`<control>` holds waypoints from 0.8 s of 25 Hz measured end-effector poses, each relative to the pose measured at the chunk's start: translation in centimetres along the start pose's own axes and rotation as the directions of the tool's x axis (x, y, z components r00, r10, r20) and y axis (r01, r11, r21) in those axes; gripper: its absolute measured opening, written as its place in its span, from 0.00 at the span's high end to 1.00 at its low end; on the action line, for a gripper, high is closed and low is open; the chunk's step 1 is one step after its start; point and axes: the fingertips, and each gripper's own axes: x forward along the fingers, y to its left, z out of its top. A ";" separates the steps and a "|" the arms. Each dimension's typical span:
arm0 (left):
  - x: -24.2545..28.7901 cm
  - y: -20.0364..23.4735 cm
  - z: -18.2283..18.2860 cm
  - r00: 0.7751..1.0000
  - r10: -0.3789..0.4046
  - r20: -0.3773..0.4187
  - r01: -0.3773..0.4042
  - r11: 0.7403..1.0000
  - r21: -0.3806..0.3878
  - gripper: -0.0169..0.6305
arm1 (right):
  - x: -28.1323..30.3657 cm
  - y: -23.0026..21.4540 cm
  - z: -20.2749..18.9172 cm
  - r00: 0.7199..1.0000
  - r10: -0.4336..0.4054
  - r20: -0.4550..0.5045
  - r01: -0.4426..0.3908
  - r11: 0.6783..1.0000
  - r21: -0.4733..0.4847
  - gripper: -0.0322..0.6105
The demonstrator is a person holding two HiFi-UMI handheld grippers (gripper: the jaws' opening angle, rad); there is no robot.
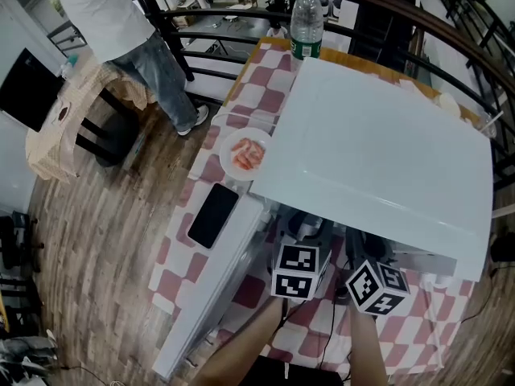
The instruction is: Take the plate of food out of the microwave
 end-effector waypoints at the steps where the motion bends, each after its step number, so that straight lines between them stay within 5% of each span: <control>1: 0.1 0.1 0.0 1.000 0.000 -0.003 0.000 1.000 0.003 0.66 | 0.2 -0.1 0.0 1.000 -0.002 -0.003 0.002 1.000 0.001 0.65; 20: 1.5 -0.4 -0.7 0.997 -0.050 -0.059 0.048 0.998 -0.033 0.66 | 1.2 0.1 -0.4 0.999 -0.002 -0.033 0.001 1.000 -0.015 0.65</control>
